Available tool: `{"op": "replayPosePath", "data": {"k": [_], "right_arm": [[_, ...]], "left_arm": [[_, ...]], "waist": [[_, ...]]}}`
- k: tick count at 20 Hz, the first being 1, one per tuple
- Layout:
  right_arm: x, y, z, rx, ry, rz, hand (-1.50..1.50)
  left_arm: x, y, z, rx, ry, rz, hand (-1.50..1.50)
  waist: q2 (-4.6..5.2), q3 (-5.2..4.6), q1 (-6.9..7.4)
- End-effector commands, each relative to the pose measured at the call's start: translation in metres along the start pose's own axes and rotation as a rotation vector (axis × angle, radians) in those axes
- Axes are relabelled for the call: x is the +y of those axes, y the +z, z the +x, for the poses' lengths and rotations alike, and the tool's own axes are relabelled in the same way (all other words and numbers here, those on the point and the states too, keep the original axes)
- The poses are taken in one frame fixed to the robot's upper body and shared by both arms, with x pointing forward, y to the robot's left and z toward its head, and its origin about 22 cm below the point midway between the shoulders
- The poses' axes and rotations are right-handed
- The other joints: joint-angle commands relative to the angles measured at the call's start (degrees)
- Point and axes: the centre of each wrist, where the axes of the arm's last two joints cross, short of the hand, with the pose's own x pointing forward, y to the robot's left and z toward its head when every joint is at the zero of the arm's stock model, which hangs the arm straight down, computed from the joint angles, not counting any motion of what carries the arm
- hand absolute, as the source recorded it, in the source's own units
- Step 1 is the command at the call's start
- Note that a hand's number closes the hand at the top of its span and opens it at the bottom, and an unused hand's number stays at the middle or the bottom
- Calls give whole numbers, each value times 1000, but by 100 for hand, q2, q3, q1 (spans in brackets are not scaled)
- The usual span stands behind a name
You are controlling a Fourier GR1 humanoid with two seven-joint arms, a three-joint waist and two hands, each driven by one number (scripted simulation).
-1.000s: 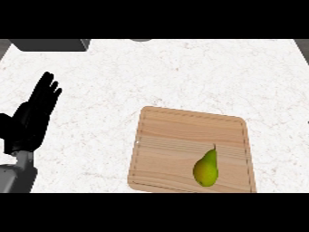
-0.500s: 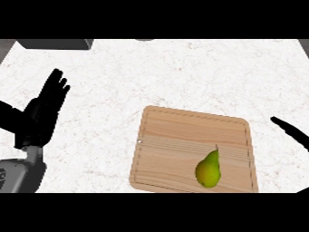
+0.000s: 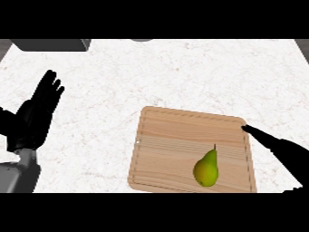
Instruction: Pick the pear from the cutting board and place it in the pan
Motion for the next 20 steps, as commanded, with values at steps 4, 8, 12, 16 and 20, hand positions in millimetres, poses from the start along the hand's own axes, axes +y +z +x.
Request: {"op": "replayPosePath", "data": {"k": [4,8,12,16,20], "right_arm": [[-10,12,32,84,169,-14,-150],[16,2,40,72,132,-45,-150],[14,-7,55,47,109,-53,-150],[22,-43,46,116,138,12,-150],[34,-38,60,167,124,1,-150]], "left_arm": [[-4,4,-8,-1,-7,2,0],[0,-7,-3,11,-6,7,0],[21,14,-5,-9,4,18,0],[30,-3,5,-8,10,13,0],[13,-3,11,3,-21,2,0]], "waist": [[-6,0,-40],[-5,3,-59],[-6,2,-31],[3,3,-29],[-6,3,-48]]}}
